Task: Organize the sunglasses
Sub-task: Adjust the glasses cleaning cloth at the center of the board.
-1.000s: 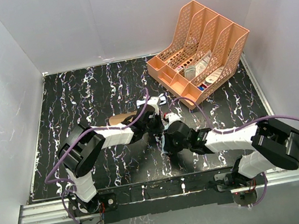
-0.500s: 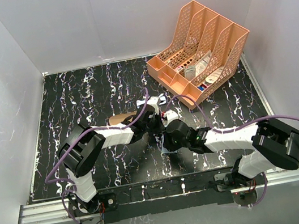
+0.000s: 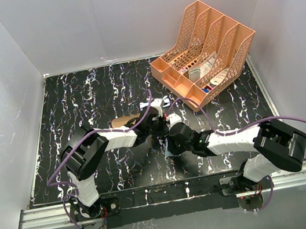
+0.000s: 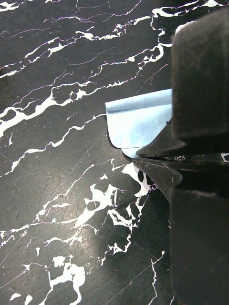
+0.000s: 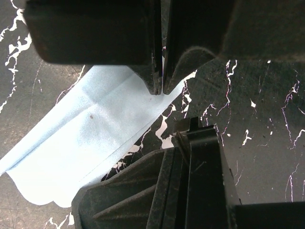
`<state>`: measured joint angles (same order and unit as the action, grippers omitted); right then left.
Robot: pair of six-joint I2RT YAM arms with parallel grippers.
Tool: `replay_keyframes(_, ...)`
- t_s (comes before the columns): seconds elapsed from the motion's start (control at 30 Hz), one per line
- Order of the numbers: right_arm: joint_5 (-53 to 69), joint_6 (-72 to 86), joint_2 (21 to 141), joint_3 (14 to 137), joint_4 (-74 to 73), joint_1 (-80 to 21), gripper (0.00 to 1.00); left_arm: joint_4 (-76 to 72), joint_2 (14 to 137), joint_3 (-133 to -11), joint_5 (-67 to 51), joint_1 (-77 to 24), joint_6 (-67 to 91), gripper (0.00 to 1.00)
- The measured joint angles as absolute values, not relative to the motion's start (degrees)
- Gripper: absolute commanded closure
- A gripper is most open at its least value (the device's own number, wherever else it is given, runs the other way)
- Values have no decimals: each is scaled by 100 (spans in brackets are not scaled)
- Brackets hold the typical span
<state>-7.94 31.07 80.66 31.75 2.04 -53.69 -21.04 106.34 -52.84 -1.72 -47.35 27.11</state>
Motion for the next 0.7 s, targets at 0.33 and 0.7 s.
replay_keyframes(0.33, -687, 3109, 8084, 3175, 320, -5369, 95, -2104, 10634, -5282, -178, -4735, 2727, 100)
replay_keyframes(0.7, -624, 3116, 8112, 3173, 327, -5428, 95, -2106, 10637, -5284, -193, -4735, 2727, 100)
